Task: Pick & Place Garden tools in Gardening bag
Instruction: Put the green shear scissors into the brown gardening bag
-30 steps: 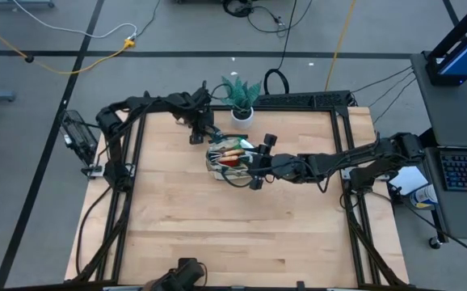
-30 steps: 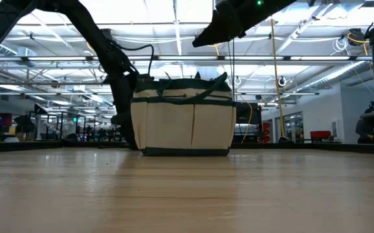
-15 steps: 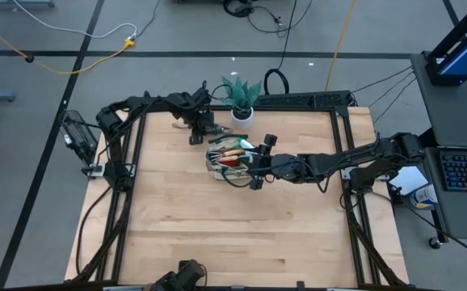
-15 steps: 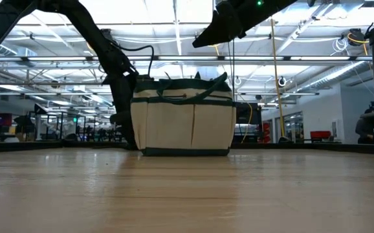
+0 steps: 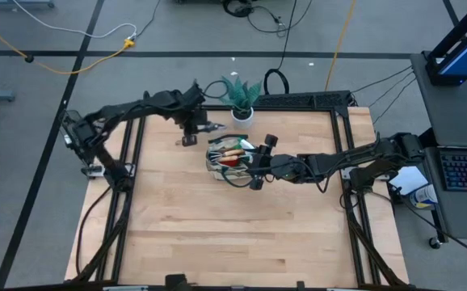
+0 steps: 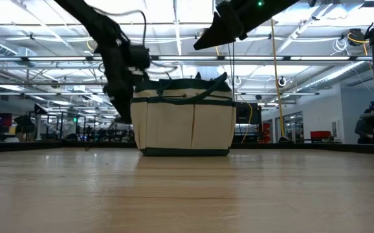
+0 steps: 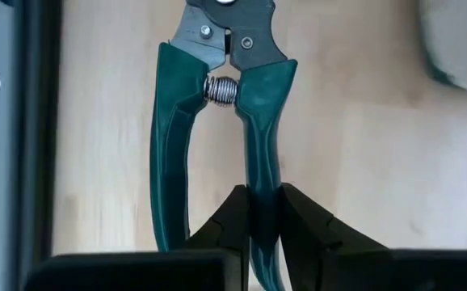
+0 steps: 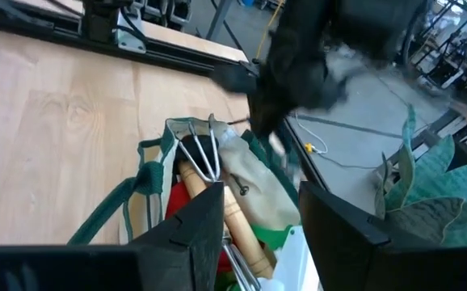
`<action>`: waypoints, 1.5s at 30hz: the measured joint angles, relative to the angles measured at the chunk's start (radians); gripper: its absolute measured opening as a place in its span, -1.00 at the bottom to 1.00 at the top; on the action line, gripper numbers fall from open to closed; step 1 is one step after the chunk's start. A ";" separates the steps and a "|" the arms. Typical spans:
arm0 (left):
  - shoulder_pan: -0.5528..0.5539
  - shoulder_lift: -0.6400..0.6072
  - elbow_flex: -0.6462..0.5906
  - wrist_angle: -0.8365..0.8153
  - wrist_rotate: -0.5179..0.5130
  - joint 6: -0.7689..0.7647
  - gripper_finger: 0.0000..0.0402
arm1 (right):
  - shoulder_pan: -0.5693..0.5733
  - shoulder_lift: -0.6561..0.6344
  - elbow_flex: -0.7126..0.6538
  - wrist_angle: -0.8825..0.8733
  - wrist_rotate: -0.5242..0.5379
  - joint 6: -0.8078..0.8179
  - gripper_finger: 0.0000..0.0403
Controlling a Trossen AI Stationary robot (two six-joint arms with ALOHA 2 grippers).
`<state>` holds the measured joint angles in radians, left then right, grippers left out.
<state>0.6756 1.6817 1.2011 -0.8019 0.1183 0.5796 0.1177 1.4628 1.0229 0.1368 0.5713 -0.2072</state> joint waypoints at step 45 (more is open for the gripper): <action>-0.558 -0.237 0.003 0.729 -0.257 -0.218 -0.76 | 0.000 0.000 0.000 -0.045 0.000 0.196 -0.25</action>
<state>0.1177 1.4446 1.2041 -0.0734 -0.1389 0.3614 0.1177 1.4628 1.0225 0.0918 0.5713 -0.0109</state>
